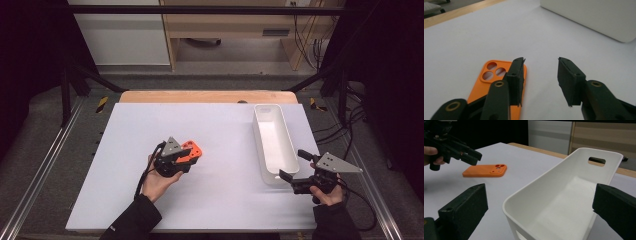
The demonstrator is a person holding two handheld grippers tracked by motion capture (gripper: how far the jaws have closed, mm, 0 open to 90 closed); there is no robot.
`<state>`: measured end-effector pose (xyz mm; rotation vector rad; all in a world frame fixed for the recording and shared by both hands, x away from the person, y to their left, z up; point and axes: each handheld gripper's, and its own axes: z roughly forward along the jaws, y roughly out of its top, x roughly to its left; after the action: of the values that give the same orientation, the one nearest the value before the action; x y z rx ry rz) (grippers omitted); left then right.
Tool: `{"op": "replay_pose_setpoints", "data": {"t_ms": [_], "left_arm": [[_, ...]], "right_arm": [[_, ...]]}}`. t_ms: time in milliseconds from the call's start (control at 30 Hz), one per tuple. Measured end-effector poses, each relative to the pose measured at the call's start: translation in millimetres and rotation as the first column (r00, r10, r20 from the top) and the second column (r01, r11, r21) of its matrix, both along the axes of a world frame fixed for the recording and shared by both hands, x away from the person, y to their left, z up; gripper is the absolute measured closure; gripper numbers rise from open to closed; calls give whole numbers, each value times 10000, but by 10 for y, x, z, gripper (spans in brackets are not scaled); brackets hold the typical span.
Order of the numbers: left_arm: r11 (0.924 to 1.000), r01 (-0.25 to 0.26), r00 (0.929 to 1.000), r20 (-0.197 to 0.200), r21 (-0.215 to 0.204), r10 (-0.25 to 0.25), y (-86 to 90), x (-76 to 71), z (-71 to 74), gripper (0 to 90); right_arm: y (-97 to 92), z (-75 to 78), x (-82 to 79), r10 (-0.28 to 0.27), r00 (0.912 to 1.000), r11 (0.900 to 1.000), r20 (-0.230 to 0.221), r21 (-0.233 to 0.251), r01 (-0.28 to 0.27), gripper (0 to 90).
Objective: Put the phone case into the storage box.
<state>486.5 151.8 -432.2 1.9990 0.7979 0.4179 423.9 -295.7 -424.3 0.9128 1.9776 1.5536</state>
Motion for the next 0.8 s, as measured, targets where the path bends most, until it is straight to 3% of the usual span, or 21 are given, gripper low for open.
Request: {"op": "replay_pose_setpoints", "data": {"t_ms": [167,400,700,800], "left_arm": [[9987,28,10000,26,-500,-27,130,-9,116,431],[9972,-28,9998,188,-743,42,275,-46,221,310],[9978,-98,9991,395,-663,124,399,-100,369,158],[9994,-94,9986,520,-348,112,429,-126,433,102]], "right_arm": [[1,0,-1,1,10000,10000,-4,28,-1,4],[2,-1,0,-9,10000,10000,-12,16,9,3],[3,-3,2,-9,10000,10000,-14,-8,9,4],[4,-3,1,1,10000,10000,-9,-6,-1,3]]}}
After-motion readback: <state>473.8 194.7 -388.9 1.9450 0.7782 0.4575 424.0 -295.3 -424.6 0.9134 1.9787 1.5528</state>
